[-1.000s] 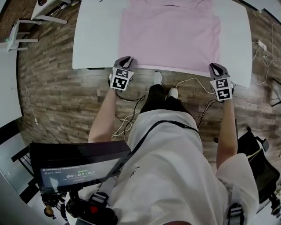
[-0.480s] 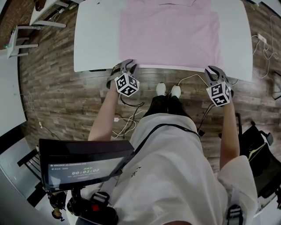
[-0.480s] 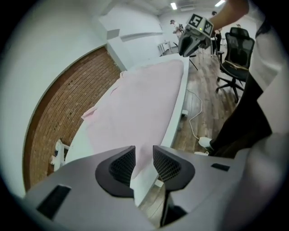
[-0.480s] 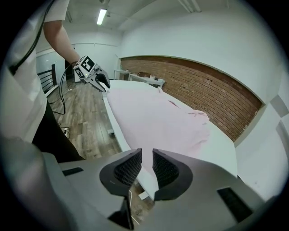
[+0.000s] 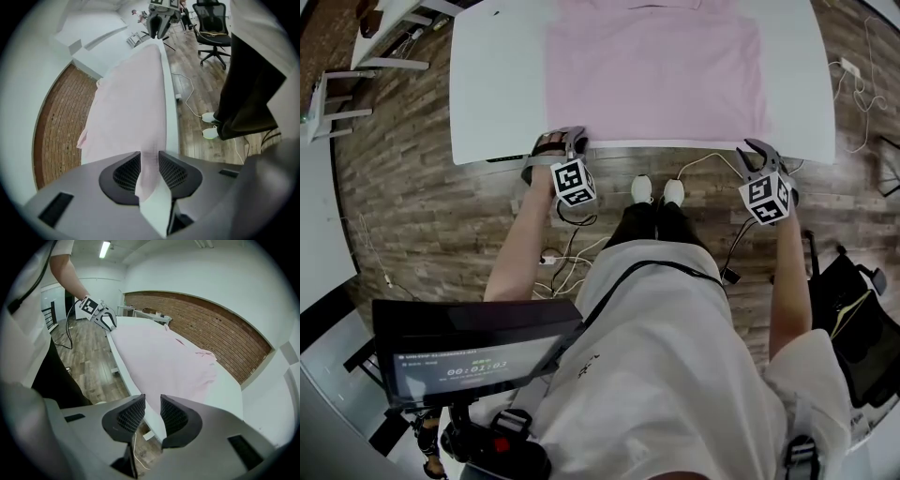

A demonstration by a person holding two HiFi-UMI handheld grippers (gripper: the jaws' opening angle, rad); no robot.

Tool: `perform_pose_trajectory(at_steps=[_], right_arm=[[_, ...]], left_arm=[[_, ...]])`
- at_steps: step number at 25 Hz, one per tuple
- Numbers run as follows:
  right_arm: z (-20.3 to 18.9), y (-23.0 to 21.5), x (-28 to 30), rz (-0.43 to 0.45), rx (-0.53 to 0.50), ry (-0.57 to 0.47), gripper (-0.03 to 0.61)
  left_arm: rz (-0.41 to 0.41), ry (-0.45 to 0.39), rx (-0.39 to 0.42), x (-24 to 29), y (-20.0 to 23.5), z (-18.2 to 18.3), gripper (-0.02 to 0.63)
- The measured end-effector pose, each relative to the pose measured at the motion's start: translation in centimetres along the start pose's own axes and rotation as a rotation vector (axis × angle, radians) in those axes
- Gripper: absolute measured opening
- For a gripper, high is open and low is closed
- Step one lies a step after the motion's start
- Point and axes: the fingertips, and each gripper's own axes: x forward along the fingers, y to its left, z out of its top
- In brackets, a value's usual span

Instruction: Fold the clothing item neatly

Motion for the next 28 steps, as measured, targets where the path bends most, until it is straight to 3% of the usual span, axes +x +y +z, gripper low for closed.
perform_pose_trajectory(at_steps=[5, 7, 11, 20, 25, 28], right_arm=[[0.5, -0.3, 0.5, 0.0, 0.012, 0.019, 0.084], [0.5, -0.1, 1.0, 0.026, 0.008, 0.032, 0.085], [-0.3, 0.3, 1.6, 0.098, -0.066, 0.064, 0.175], [0.1, 0.2, 3.8, 0.161, -0.287, 0.117, 0.175], [-0.5, 0.4, 4.7, 0.192, -0.327, 0.164, 0.172], [-0.9, 0.5, 5.0, 0.198, -0.356, 0.184, 0.099]], left_arm=[[-0.031, 0.009, 0.06, 0.7, 0.4, -0.6, 0.1], [-0.067, 0.012, 0.054, 0.9, 0.5, -0.8, 0.059], [-0.105, 0.016, 0.04, 0.8, 0.5, -0.6, 0.034], [-0.115, 0.009, 0.009, 0.5, 0.4, 0.1, 0.034], [-0.114, -0.001, -0.003, 0.4, 0.2, 0.3, 0.032], [-0.113, -0.006, -0.012, 0.4, 0.0, 0.3, 0.032]])
